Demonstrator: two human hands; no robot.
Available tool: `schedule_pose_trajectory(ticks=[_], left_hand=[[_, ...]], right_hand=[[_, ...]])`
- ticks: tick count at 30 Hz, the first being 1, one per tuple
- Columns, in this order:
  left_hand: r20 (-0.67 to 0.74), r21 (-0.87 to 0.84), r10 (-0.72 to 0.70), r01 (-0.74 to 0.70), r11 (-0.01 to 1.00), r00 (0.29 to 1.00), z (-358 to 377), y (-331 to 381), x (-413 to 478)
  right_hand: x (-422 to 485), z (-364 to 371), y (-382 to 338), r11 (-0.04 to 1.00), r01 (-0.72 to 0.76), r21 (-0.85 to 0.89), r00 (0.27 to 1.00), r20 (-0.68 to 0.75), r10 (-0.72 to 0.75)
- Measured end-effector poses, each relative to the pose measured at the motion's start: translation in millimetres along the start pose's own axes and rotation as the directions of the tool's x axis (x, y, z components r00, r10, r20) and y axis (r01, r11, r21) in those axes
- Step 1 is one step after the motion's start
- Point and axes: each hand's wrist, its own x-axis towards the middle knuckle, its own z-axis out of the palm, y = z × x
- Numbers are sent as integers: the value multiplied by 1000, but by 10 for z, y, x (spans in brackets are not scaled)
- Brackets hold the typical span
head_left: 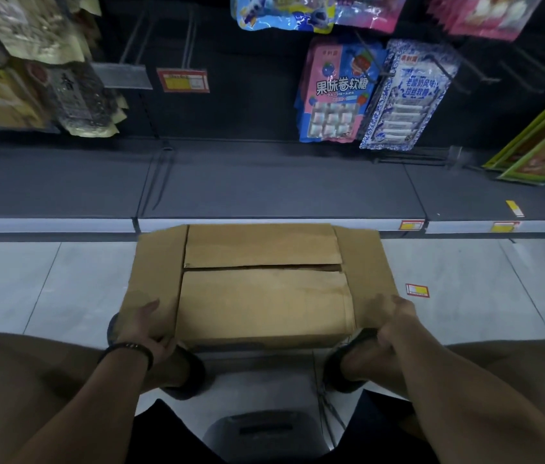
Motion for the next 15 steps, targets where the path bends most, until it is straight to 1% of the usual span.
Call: schedule_pose_trajectory(ticks=[1,2,3,4,5,6,7,8,9,10,11,12,13,14,15], left_hand=[[13,37,9,-9,999,1000,-55,-51,-45],[-17,90,104,-102,991,994,-91,-20,117],[-38,151,196,-188,971,980,-88,-10,141],[-67,202,309,-290,935,949,-73,-59,68],[-82,289,448,-409,866,890,-64,-128,-43],[-29,356,559,-514,781,829,-56,-218,-148],[88,376,621,-603,703,779,-53,-322,-282],[232,412,643,-672,615,730,-41,-407,-308],[390,448,639,-743,497,663,-42,-465,-316],[550,504,593,-799,326,589,-27,-510,-259],[687,551,493,-825,125,534,-33,-540,-249],[761,585,394,-808,-72,516,-57,-556,-162],[784,607,325,-764,-218,529,-47,-589,-81],[772,635,283,-716,-291,569,-13,-617,-23],[748,663,255,-666,-342,613,33,-642,-5]], right_hand=[[90,-31,-51,993,107,52,991,-90,-102],[-61,-25,-89,962,128,242,988,-120,-102],[-150,-46,-83,914,252,318,966,-137,-219],[-282,-73,-60,941,274,200,959,-130,-252],[-432,-52,-127,940,286,185,956,-125,-266],[-563,-46,-160,944,306,122,951,-87,-297],[-682,-13,-179,928,363,82,932,-4,-364],[-780,22,-162,894,447,-19,893,73,-445],[-857,28,-97,849,517,-112,852,162,-497],[-901,24,-12,788,584,-195,806,257,-533],[-906,25,87,712,653,-258,751,349,-561],[-921,29,179,618,713,-332,695,453,-559],[-927,59,260,526,762,-377,643,535,-548],[-919,98,338,420,796,-436,605,604,-519],[-877,155,409,308,809,-500,587,660,-469]])
